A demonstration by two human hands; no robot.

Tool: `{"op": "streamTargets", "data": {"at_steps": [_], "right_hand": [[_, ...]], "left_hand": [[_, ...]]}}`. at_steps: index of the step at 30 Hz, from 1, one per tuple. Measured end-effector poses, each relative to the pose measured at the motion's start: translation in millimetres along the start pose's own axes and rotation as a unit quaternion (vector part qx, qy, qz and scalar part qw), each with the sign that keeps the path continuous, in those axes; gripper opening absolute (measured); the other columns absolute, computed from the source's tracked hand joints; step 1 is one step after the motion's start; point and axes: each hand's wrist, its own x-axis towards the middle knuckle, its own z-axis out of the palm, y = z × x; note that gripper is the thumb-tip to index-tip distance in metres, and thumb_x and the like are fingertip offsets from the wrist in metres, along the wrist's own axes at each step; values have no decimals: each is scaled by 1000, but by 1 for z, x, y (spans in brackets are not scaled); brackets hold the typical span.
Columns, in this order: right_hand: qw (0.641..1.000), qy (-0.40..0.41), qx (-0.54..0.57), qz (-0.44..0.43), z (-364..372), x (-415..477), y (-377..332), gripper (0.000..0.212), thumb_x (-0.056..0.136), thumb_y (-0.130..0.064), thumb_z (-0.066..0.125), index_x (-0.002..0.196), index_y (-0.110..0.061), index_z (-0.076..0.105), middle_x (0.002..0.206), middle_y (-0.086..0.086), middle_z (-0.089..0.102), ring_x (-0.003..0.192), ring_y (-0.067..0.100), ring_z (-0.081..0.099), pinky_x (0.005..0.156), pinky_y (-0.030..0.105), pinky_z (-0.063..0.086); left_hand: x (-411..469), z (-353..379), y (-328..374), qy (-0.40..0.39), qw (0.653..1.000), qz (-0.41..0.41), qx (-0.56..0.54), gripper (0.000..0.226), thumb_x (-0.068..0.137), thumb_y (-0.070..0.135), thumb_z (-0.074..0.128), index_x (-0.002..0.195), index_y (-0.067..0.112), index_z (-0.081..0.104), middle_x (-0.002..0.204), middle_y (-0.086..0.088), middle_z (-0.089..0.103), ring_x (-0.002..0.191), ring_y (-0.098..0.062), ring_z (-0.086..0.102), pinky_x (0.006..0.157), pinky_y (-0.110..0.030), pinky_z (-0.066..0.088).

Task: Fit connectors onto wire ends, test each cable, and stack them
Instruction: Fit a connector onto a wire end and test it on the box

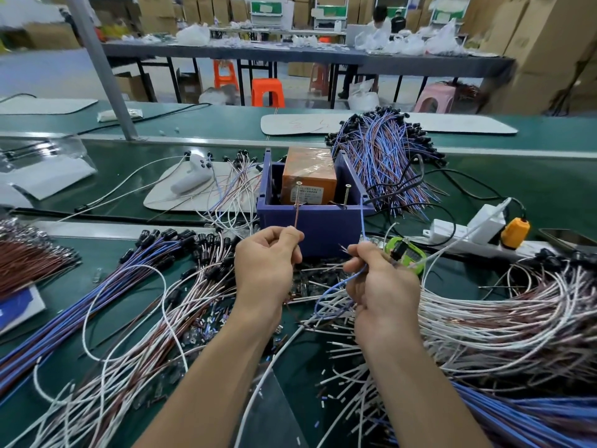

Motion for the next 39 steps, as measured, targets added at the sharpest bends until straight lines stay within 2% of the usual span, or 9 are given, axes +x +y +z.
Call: {"op": "streamTargets", "data": {"at_steps": [3,6,11,16,20,26,31,39], "right_hand": [[1000,-19,-8,-19,2,-1,1,33,97,-13,67,65,-12,77,52,5,61,37,10,35,39,20,30],[999,-23,-22,-19,2,-1,1,36,96,-14,68,62,-16,79,50,3,60,41,11,41,40,20,33],[999,-40,-37,-4,1,0,1,32,95,-13,69,64,-11,78,49,2,58,41,11,41,40,19,30],[998,-54,-38,4,1,-2,0,33,94,-12,69,63,-13,79,49,1,58,42,10,44,41,21,32],[999,-44,-28,12,1,-3,0,26,92,-10,70,66,-8,77,48,2,56,41,10,43,42,22,33],[1000,-11,23,9,0,-2,-2,28,90,-4,65,63,-7,72,46,1,50,39,10,39,39,19,28],[1000,-13,19,12,1,-2,-1,22,92,-4,64,70,-4,71,46,1,50,38,9,40,39,19,28],[1000,-13,10,8,2,-3,0,23,89,-5,65,67,-6,71,45,2,50,39,11,40,41,21,28]], "left_hand": [[1,-2,-1,5,1000,0,-5,23,94,16,67,73,7,70,53,-1,55,41,-13,33,40,-24,25],[2,-2,0,16,1000,-3,-9,27,94,16,67,70,7,71,53,-2,56,43,-13,34,40,-23,28],[4,-2,2,27,999,-7,-34,33,94,15,66,61,14,72,52,1,57,45,-11,36,43,-21,30],[4,-3,3,33,999,-7,-38,32,95,13,65,65,16,73,53,3,60,46,-10,39,44,-20,33],[5,-3,4,43,998,-2,-43,26,96,12,65,72,13,74,52,4,59,46,-8,41,45,-18,35],[2,-4,5,66,996,10,-59,29,92,11,67,63,16,71,51,3,58,46,-10,40,44,-19,34],[1,-5,4,82,994,19,-71,30,91,11,67,61,14,67,50,3,56,44,-11,34,42,-21,29],[3,-1,4,50,997,33,-57,31,91,9,67,62,17,71,51,3,56,46,-10,40,46,-19,34]]}}
